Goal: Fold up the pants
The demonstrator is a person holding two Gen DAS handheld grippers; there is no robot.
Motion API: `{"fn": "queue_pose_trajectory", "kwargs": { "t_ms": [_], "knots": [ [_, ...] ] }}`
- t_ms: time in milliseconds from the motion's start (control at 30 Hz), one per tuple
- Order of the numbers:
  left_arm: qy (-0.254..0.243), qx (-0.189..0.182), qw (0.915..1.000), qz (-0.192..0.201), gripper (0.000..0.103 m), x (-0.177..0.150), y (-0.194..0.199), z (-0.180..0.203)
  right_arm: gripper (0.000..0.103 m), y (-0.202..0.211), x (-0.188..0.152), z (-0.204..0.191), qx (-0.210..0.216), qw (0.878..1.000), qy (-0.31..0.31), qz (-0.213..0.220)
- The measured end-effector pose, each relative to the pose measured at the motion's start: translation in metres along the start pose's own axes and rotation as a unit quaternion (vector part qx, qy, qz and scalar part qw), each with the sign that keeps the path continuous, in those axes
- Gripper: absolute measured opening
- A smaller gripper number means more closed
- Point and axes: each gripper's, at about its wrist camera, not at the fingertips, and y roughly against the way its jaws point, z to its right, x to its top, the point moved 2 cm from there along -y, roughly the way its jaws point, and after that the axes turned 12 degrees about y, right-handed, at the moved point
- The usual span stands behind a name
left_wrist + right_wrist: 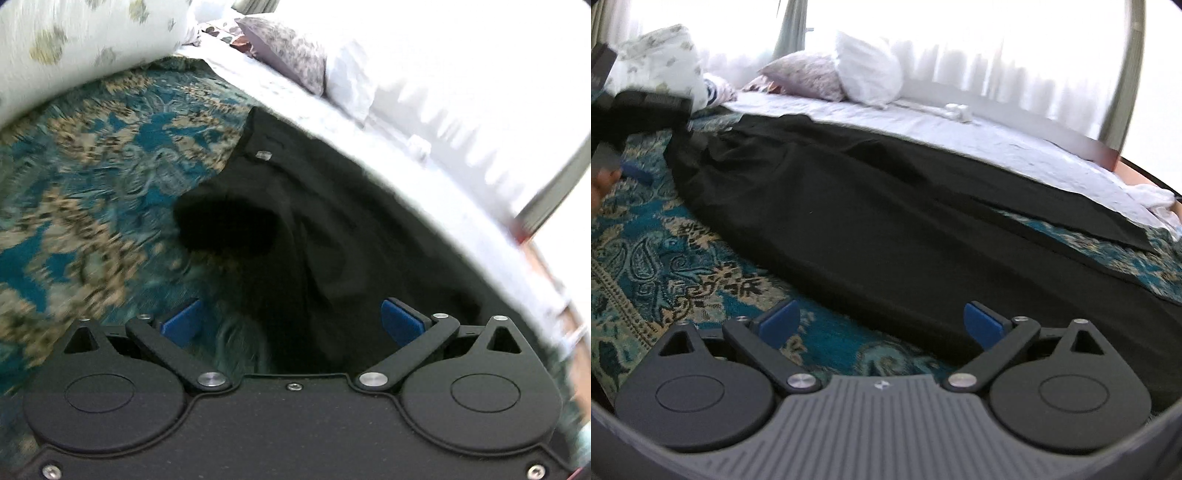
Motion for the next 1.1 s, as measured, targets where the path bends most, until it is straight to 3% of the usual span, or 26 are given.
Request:
{"fn": "queue_pose_trajectory", "kwargs": {
  "t_ms": [67,233,300,333,367,400,433,467,500,533,700,1100],
  "knots": [
    [0.022,-0.013,0.9997,-0.001,0.103,0.01,-0.012,-0.007,0.099,-0.009,0.004,-0.004,-0.002,1.0,0.009,-0.006],
    [0.016,0.022,0.9992,0.03,0.099,0.026,-0.043,-0.008,0.098,-0.034,0.015,0.004,0.027,0.999,-0.02,-0.023],
    [0.0,0.045,0.9981,0.042,0.078,0.027,-0.051,-0.002,0.094,-0.04,0.017,0.009,0.039,0.998,-0.029,-0.026],
    [-0.01,0.061,0.9971,0.045,0.053,0.027,-0.055,0.001,0.091,-0.043,0.018,0.011,0.047,0.998,-0.03,-0.025],
    [-0.02,0.076,0.9959,0.045,0.031,0.028,-0.058,0.003,0.085,-0.044,0.019,0.011,0.053,0.998,-0.03,-0.022],
    [-0.029,0.084,0.9951,0.042,0.021,0.029,-0.059,0.005,0.079,-0.043,0.018,0.013,0.058,0.998,-0.031,-0.019],
    [-0.035,0.083,0.995,0.042,0.008,0.029,-0.059,0.007,0.064,-0.042,0.02,0.013,0.065,0.997,-0.028,-0.014],
    [-0.042,0.084,0.9945,0.045,0.007,0.029,-0.057,0.01,0.055,-0.044,0.025,0.01,0.067,0.997,-0.023,-0.009],
    [-0.055,0.09,0.9928,0.056,0.007,0.029,-0.052,0.014,0.026,-0.042,0.027,0.007,0.069,0.997,-0.017,-0.004],
    [-0.072,0.098,0.9899,0.072,0.006,0.029,-0.047,0.018,0.009,-0.036,0.027,0.007,0.066,0.998,-0.012,-0.001],
    [-0.119,0.111,0.9807,0.108,0.006,0.033,-0.019,0.034,0.007,-0.009,0.033,0.008,0.065,0.997,0.011,0.027],
    [-0.161,0.135,0.9717,0.109,0.006,0.024,0.039,0.027,0.005,0.046,0.03,0.007,0.133,0.991,0.002,0.022]
  ]
}}
